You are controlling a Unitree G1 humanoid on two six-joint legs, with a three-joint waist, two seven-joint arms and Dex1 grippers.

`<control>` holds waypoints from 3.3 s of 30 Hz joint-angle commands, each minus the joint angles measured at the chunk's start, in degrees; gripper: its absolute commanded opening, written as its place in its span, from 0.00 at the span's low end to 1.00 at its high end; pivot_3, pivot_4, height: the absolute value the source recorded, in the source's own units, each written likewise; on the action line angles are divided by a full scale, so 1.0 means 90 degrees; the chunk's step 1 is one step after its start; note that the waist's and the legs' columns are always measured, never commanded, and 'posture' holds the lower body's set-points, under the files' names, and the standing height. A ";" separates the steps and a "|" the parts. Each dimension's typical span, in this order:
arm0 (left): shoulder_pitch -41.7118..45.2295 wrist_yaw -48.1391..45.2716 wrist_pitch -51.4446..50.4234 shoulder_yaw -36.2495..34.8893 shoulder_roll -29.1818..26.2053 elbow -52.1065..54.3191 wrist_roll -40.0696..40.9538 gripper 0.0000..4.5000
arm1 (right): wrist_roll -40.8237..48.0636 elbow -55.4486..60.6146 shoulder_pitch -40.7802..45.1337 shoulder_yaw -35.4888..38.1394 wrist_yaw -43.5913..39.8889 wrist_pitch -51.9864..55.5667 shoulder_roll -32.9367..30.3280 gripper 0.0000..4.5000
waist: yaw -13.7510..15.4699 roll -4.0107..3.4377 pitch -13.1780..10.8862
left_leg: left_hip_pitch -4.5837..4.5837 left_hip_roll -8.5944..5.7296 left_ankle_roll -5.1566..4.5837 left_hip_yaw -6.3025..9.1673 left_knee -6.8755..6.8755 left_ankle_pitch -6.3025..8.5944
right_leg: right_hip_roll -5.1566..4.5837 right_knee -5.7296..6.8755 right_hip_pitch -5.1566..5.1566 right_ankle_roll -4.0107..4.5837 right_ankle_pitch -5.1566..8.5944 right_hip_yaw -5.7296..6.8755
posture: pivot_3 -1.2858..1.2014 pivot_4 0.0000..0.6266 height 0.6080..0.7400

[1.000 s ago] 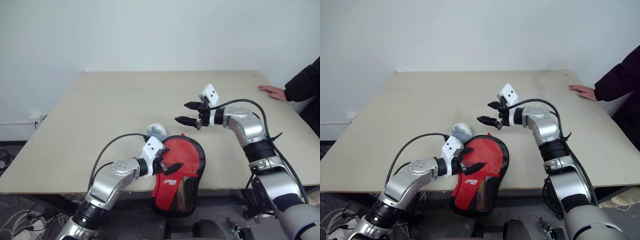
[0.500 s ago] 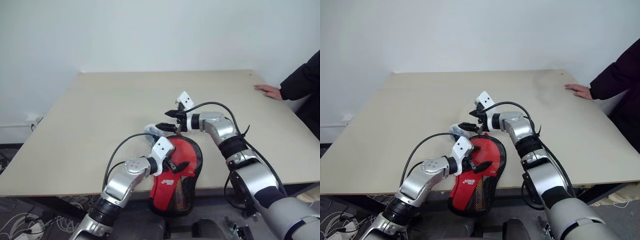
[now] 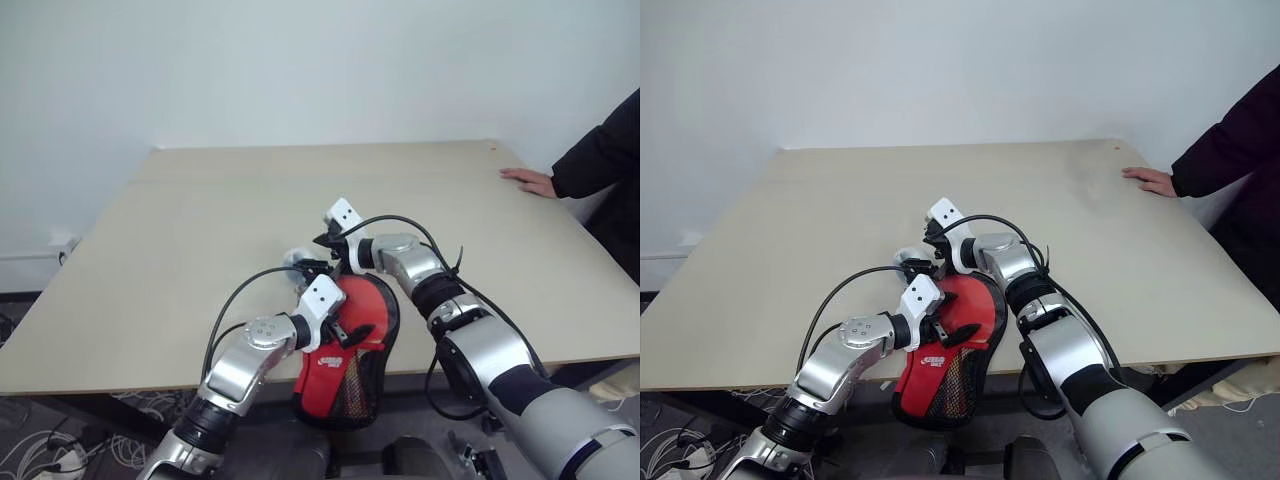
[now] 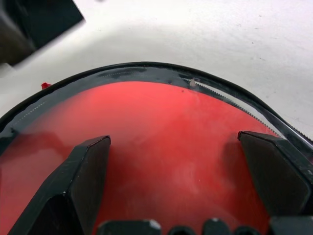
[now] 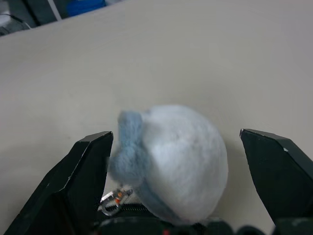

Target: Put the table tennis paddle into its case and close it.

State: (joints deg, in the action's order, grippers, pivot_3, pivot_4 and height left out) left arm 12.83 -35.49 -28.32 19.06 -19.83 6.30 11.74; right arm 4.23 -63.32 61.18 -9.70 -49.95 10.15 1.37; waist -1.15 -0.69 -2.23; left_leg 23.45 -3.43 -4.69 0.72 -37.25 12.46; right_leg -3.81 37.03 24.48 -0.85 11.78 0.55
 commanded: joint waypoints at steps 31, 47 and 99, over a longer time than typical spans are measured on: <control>-0.0279 0.0032 -0.0117 -0.0283 -0.0352 0.0107 -0.0314 1.00 | -0.0459 -0.0514 0.0334 0.0302 0.0520 -0.0373 0.0483 1.00 | -0.0031 0.0000 0.0001 | -0.0095 0.0009 0.0016 -0.0003 0.0029 -0.0009 | 0.0066 0.0060 -0.0015 0.0007 -0.0002 -0.0093 | 0.52 0.00 0.85; -0.0308 0.0046 -0.0230 -0.0347 -0.0330 0.0141 -0.0270 1.00 | -0.0447 -0.0607 0.0409 0.0466 0.0486 -0.0499 0.0650 0.15 | -0.0031 0.0000 0.0001 | -0.0099 0.0011 0.0016 -0.0003 0.0028 -0.0009 | 0.0084 0.0060 -0.0009 0.0010 -0.0003 -0.0128 | 0.52 0.00 0.85; -0.0446 0.0218 -0.1537 -0.0483 -0.0286 0.0566 -0.0008 1.00 | -0.0842 -0.1069 0.0812 0.0726 0.2867 -0.0987 0.0680 0.00 | -0.0028 0.0000 -0.0001 | -0.0095 0.0023 0.0016 -0.0003 0.0028 -0.0009 | 0.0083 0.0051 -0.0009 0.0029 0.0002 -0.0129 | 0.52 0.00 0.85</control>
State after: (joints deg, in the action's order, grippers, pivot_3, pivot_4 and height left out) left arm 9.77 -32.89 -39.97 13.06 -21.82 12.37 11.72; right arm -3.05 -74.25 65.11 -4.19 -26.39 3.38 8.11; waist -1.40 -0.69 -2.24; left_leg 22.59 -3.23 -4.54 0.69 -37.00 12.37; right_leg -3.07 37.48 24.40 -0.58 11.80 -0.61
